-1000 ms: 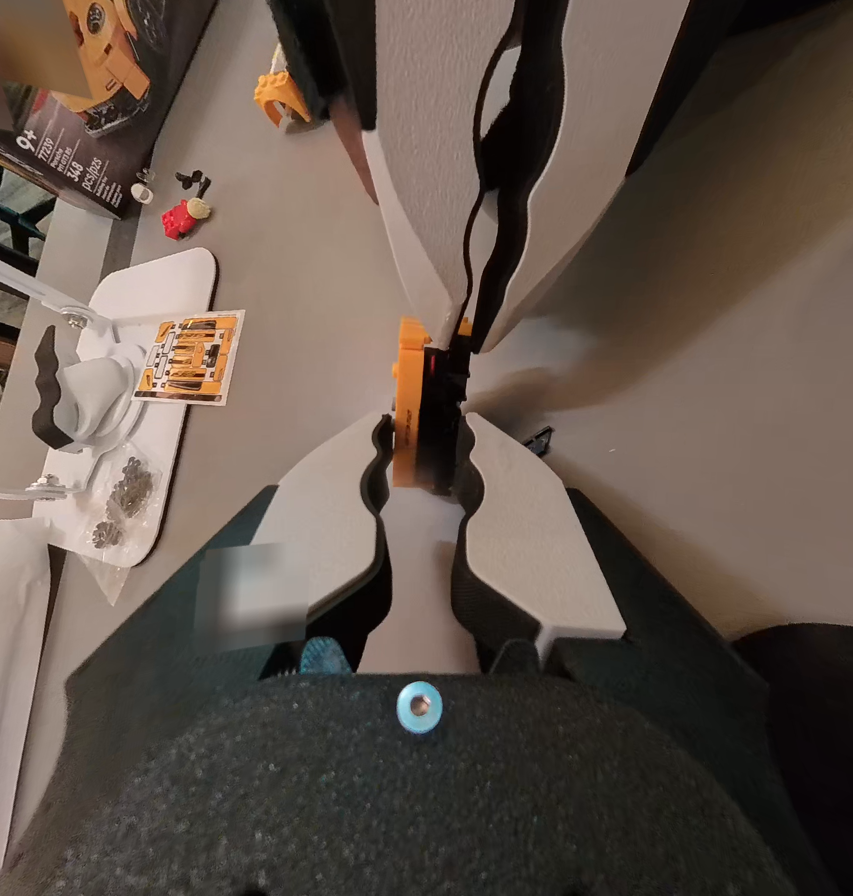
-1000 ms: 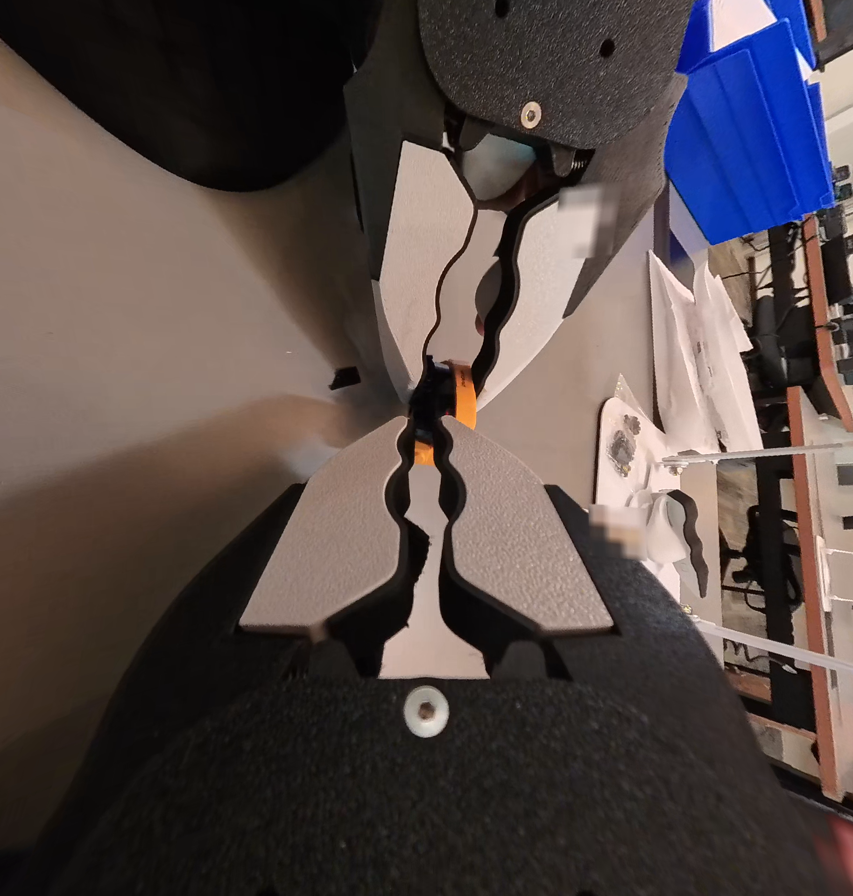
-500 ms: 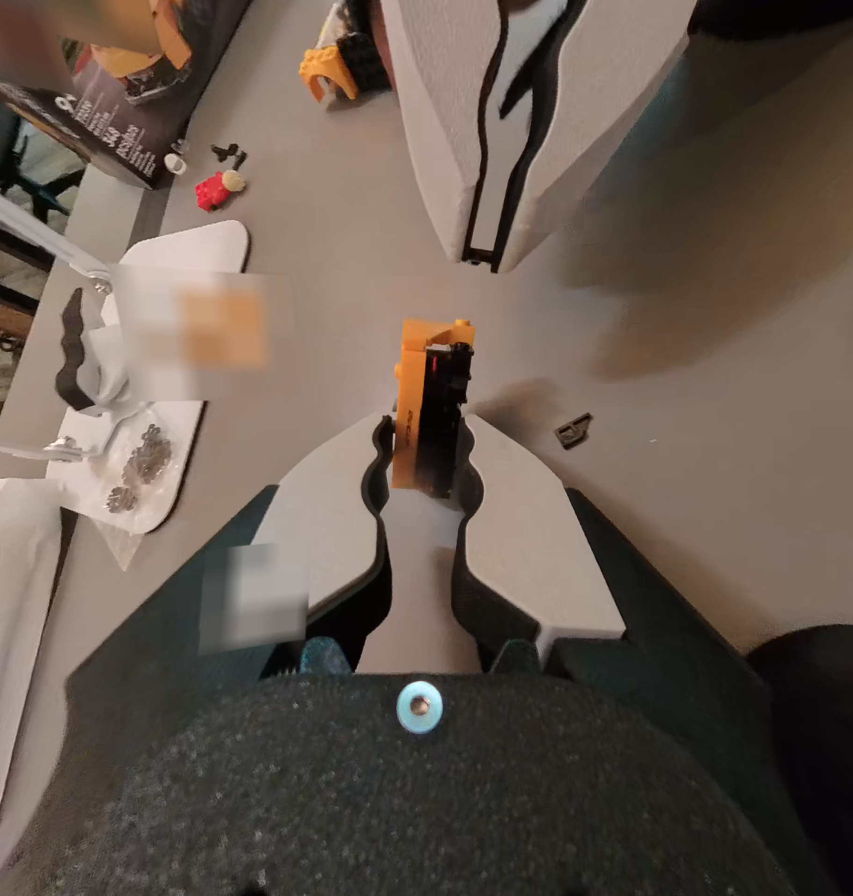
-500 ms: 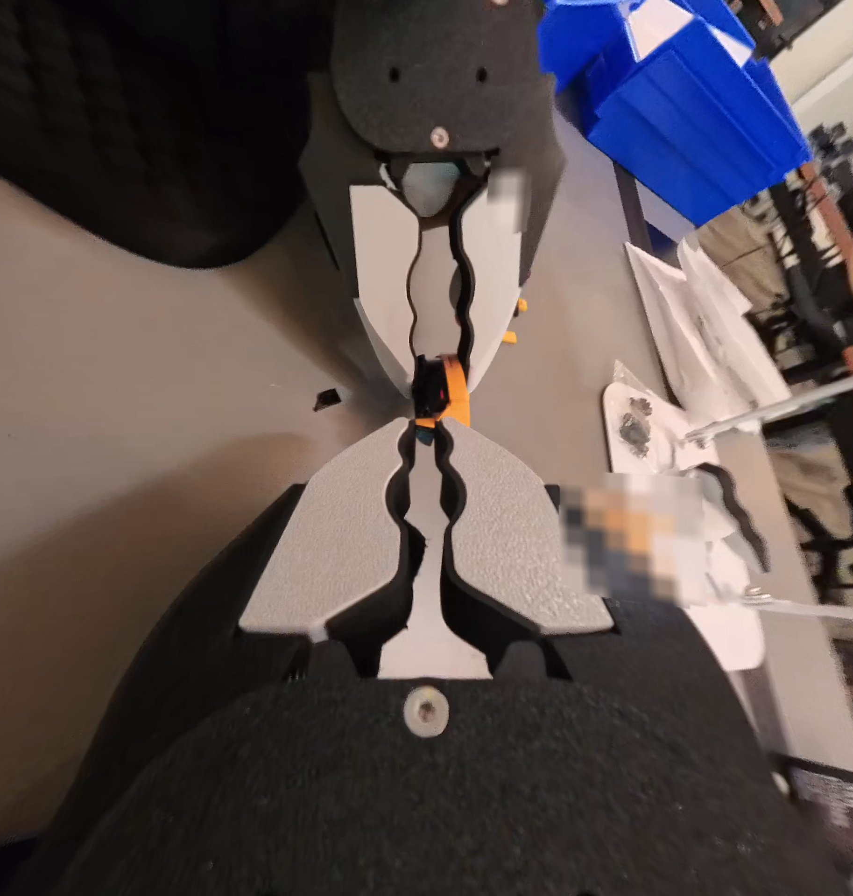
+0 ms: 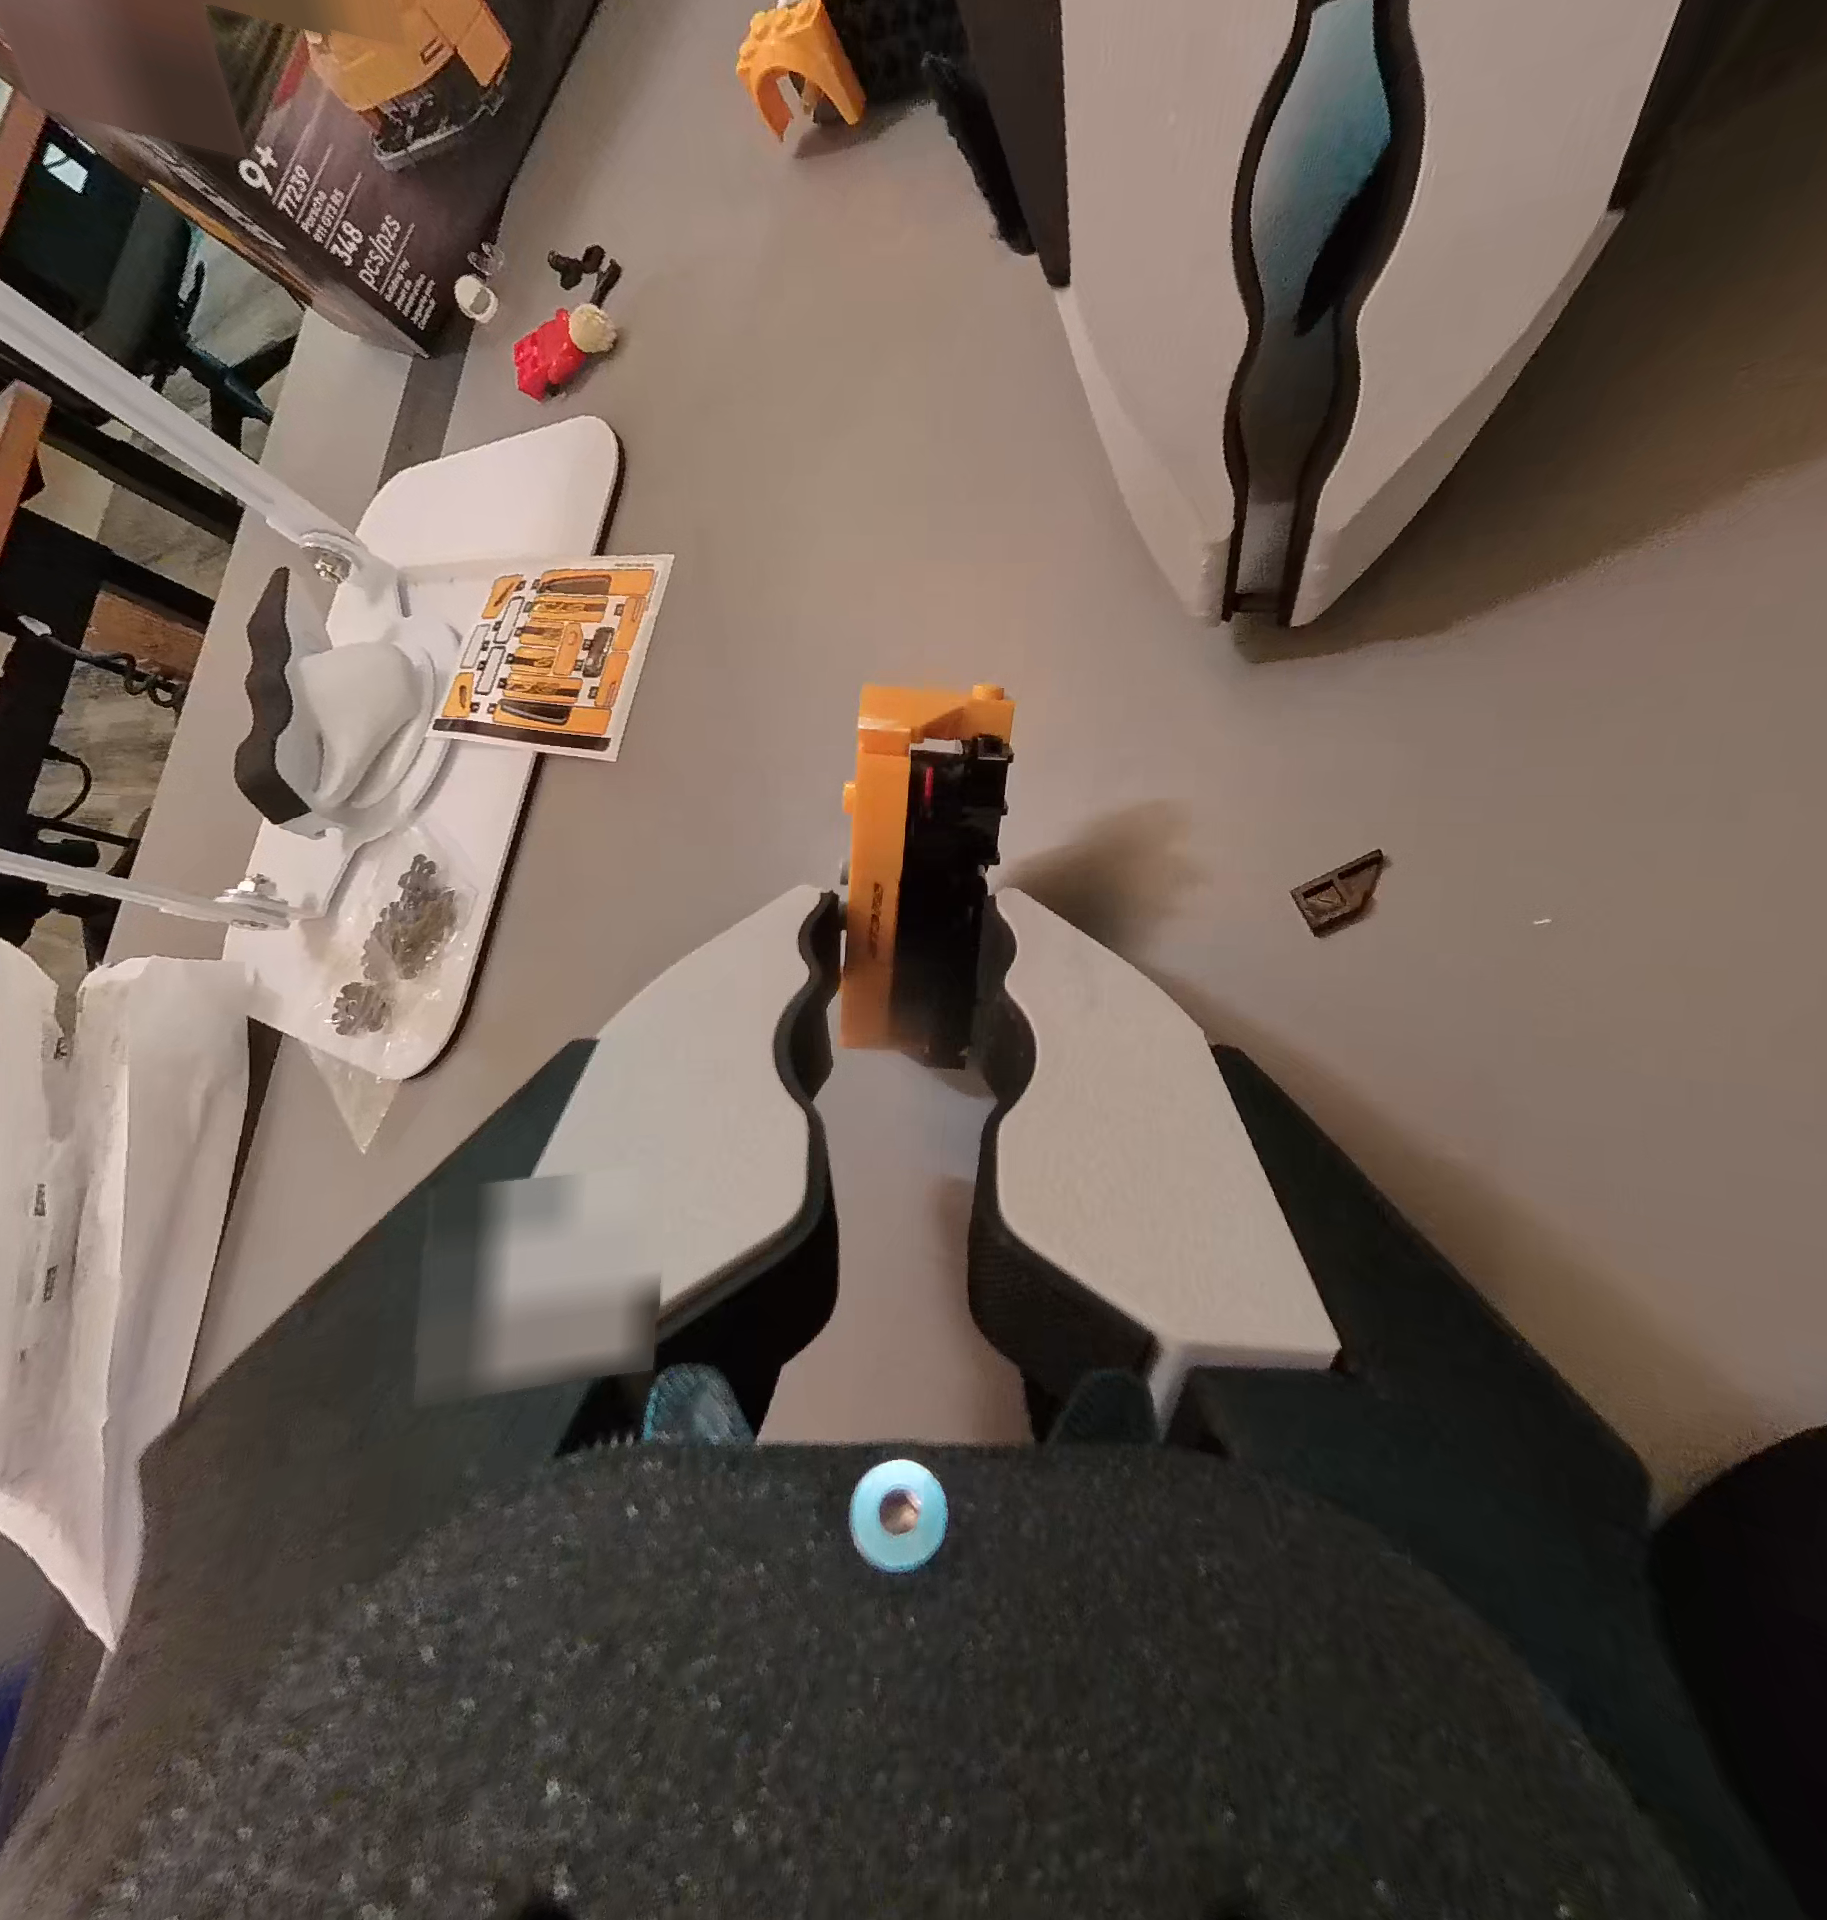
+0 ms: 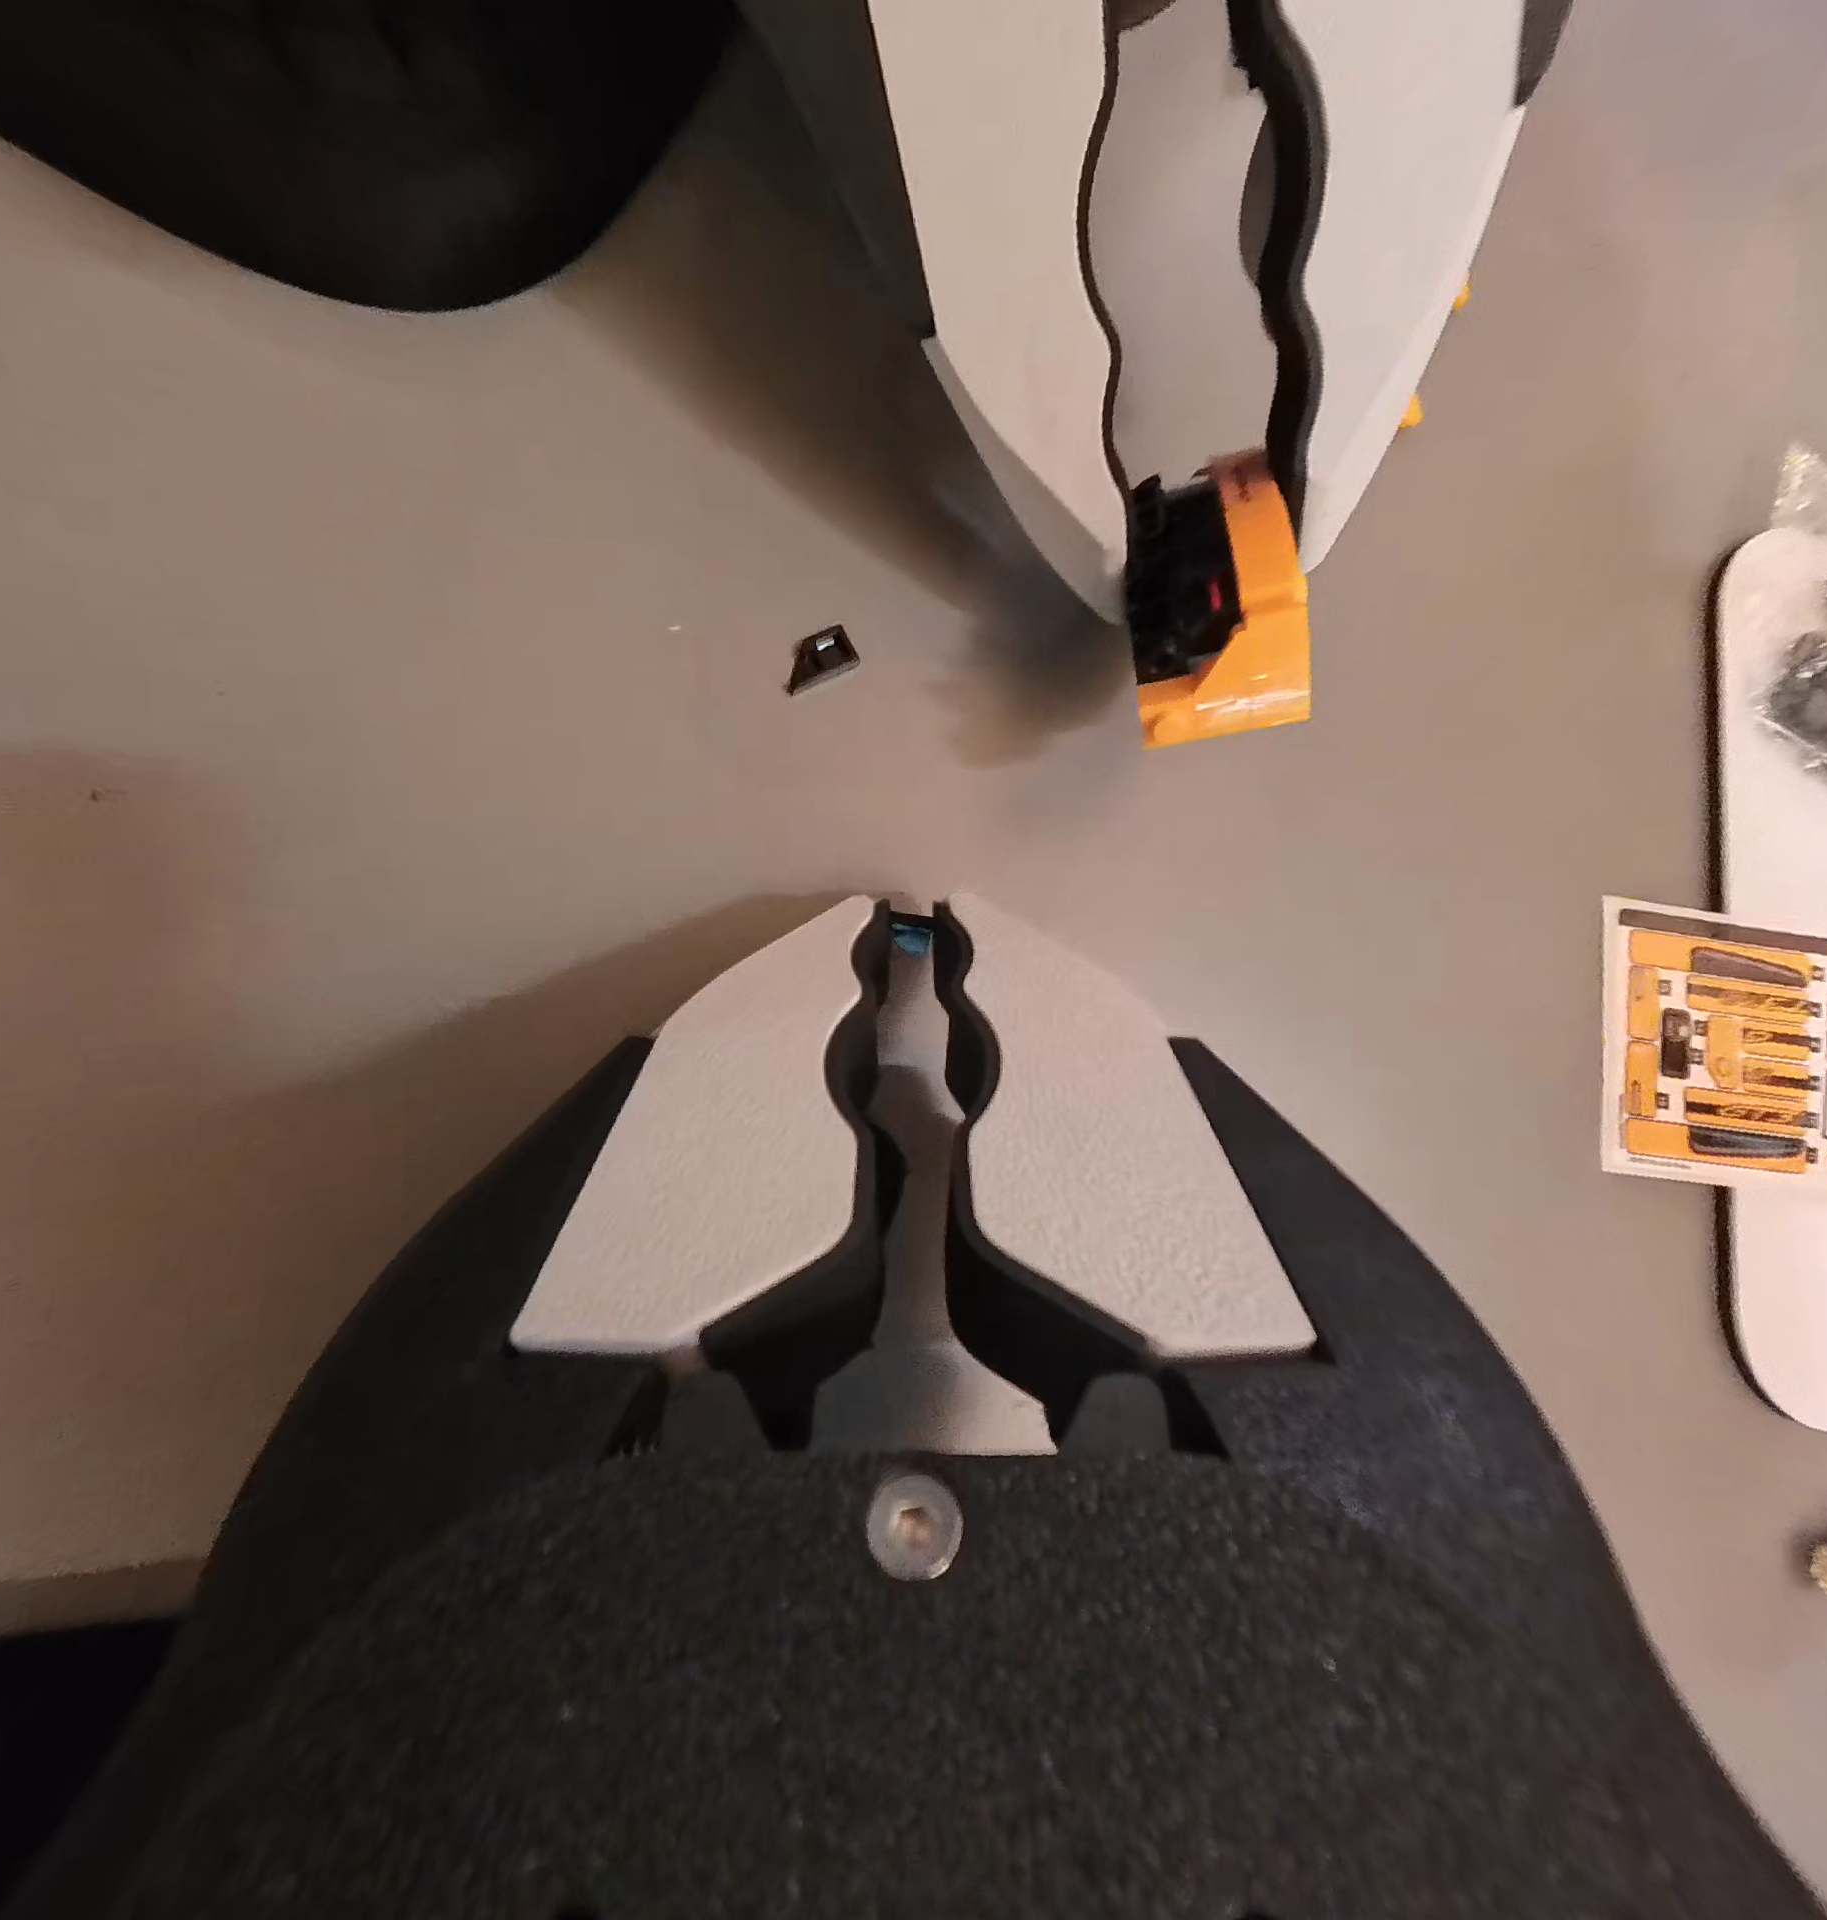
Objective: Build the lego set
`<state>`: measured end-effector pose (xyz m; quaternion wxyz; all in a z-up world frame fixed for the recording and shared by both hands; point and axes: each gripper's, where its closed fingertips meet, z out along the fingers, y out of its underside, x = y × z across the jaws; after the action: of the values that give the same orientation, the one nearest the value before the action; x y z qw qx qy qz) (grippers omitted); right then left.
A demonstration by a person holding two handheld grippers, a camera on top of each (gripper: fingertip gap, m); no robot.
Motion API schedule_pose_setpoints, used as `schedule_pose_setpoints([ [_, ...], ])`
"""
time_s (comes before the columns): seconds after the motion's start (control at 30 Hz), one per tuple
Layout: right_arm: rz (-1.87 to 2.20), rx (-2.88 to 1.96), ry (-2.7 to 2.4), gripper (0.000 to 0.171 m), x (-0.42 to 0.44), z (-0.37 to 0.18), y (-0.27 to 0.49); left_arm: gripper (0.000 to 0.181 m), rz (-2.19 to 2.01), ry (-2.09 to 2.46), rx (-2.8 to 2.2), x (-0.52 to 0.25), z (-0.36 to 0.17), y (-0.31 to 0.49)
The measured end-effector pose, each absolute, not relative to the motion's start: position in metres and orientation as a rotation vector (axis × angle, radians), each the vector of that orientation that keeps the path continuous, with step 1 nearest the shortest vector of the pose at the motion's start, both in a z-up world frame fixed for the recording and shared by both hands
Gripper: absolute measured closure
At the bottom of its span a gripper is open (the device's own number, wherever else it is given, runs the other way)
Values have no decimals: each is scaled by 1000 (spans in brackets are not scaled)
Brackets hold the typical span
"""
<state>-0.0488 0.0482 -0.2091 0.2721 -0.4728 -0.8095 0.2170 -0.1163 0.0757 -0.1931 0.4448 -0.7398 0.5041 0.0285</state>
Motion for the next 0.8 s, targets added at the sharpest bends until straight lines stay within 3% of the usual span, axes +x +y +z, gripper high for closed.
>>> schedule_pose_setpoints([
  [0.37, 646, -1391, -2195, 154, -47, -212, 45, 156, 55, 1240, -1837, -116, -193, 76],
  [0.8, 770, -1563, -2348, 112, -32, -212, 24, 156, 42, 1246, -1835, -113, -193, 75],
])
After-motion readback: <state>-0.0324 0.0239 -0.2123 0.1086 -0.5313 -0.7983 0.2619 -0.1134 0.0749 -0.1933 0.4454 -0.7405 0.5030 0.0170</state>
